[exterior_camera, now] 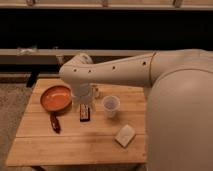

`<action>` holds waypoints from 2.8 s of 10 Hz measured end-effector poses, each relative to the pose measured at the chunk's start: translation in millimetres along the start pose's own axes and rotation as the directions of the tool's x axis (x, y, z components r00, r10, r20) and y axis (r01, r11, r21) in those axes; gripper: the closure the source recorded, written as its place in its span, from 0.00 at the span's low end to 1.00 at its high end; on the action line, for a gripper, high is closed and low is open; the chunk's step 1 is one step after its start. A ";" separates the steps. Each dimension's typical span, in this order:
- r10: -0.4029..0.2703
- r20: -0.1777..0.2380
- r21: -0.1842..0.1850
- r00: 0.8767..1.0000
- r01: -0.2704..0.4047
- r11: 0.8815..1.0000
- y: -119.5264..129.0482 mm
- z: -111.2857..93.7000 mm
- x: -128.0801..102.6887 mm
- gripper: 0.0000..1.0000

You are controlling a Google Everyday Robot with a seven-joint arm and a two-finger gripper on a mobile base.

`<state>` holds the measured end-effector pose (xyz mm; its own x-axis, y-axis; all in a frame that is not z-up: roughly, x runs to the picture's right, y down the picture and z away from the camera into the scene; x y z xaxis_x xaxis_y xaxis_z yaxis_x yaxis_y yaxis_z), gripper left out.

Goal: Place the eraser on the white sponge

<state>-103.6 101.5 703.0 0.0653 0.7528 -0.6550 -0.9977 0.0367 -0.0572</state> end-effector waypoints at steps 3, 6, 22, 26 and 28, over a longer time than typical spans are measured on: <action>0.000 0.000 0.000 1.000 0.000 1.000 0.0 0.0 0.0 0.35; 0.000 0.000 0.000 1.000 0.000 1.000 0.0 0.0 0.0 0.35; -0.031 0.003 0.007 1.000 0.031 0.999 6.5 15.5 -13.8 0.35; -0.099 0.032 -0.014 0.995 0.099 0.995 32.6 76.6 -52.5 0.35; -0.128 0.038 -0.012 0.991 0.128 0.992 39.0 98.0 -68.2 0.35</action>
<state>-148.8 116.0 819.3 0.1915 0.7661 -0.6135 -0.9807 0.1249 -0.1502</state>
